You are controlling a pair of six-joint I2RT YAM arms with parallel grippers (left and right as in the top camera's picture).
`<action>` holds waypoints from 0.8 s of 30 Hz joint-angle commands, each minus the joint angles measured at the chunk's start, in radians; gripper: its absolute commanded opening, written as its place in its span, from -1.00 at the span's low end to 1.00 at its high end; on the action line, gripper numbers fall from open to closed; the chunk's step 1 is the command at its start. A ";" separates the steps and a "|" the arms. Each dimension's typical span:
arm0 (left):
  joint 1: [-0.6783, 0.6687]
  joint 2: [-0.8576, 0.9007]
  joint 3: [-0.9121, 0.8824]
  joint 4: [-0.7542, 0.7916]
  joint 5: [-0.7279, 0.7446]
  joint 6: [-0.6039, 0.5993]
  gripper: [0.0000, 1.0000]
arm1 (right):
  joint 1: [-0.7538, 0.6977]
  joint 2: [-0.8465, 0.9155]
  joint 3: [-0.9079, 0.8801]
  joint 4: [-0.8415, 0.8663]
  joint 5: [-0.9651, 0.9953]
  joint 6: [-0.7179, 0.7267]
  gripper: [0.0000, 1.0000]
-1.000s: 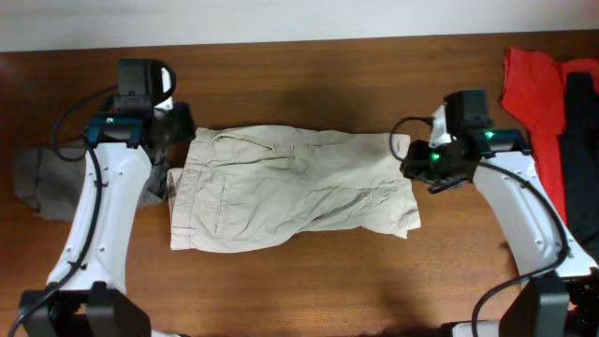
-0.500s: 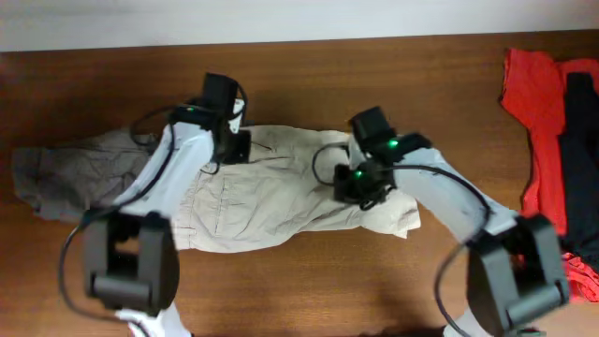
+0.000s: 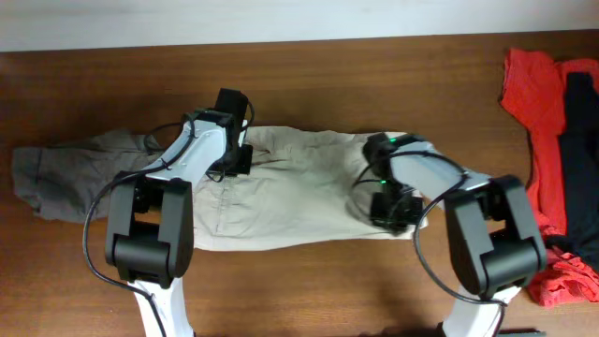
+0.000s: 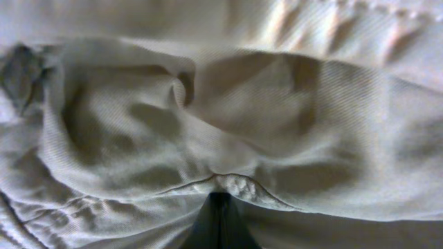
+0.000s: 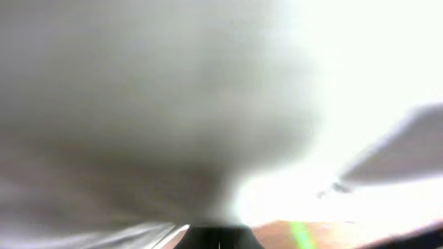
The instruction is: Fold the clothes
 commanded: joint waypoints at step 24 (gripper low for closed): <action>0.030 -0.177 0.127 0.029 0.076 0.016 -0.76 | -0.049 -0.348 0.036 0.491 -0.421 -0.260 -0.92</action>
